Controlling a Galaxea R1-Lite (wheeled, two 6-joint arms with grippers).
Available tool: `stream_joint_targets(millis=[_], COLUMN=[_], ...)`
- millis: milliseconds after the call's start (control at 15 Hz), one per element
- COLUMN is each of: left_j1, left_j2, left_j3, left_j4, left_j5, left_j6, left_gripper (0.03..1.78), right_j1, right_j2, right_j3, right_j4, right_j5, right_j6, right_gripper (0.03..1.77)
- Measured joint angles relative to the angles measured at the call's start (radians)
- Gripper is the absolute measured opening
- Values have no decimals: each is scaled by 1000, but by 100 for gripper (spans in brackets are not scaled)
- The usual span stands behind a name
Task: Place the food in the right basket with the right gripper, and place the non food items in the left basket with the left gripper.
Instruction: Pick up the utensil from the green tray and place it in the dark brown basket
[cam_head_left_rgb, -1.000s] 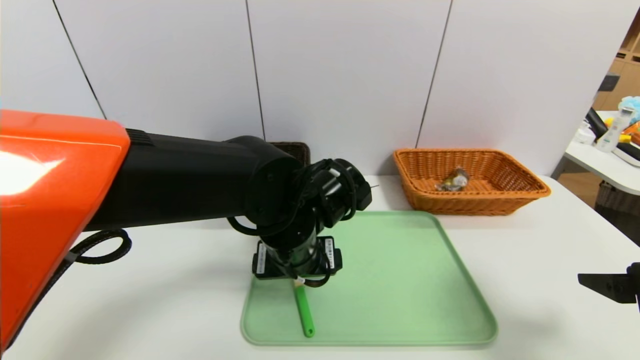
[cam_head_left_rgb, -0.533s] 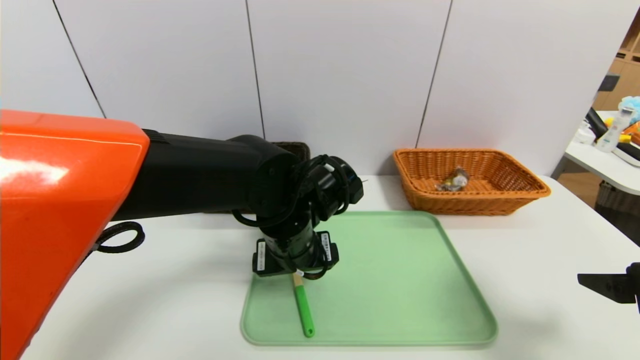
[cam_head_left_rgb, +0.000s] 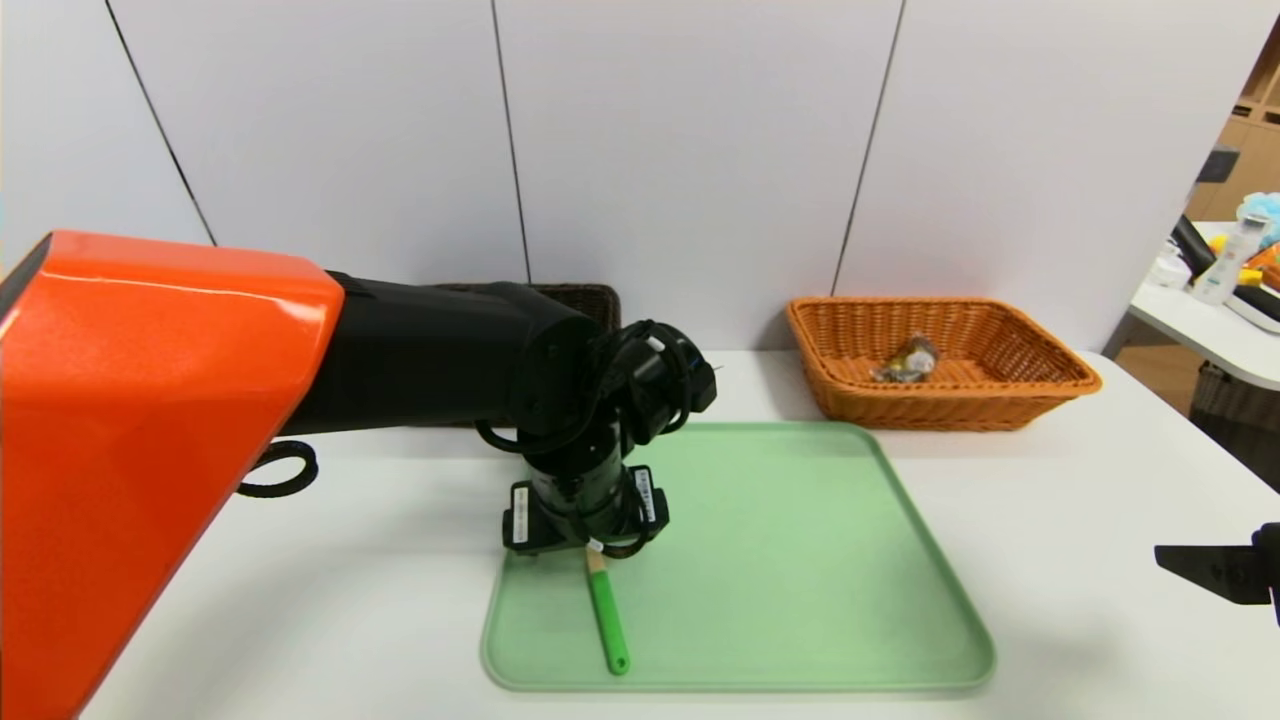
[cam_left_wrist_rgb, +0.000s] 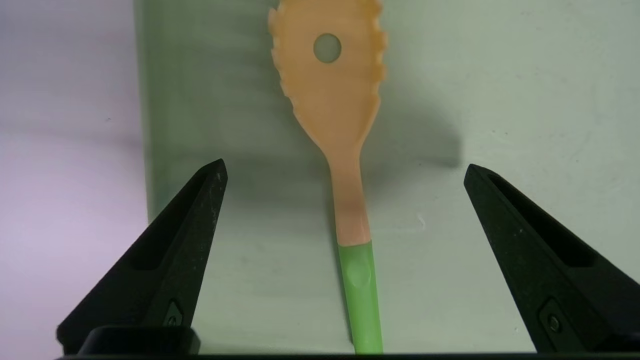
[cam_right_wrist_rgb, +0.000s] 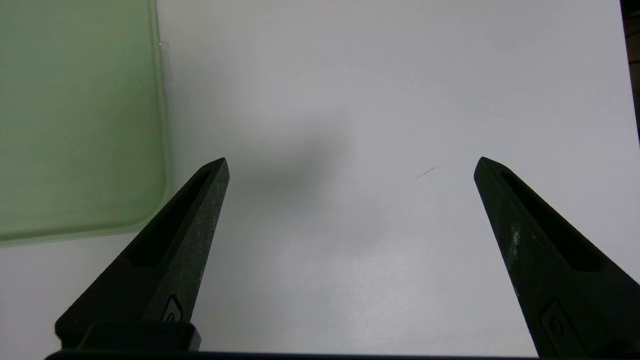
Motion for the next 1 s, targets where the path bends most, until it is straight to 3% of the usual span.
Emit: stream_joint_targets(millis=[267,533,733,867,1000], left_j1=[3,2,2,2,2], left_j2=[7,11,16,17,17], left_j3=[-1,-6,-15,-17,-17], left_j4=[1,3,20,20,20], left_j5=[1,4,4,4,4], left_j6=[-3,6,4,3,3], left_gripper=[169,107,76,7,8], right_j1=[7,11,12,12,12], right_j2=[2,3,1,1,0], right_j3=[0,1,1,1,-3], right_j4=[0,0,0,0,1], right_j5=[0,0,0,0,0], right_j6=[0,0,0,0,0], right_gripper=[169,169,169,169,169])
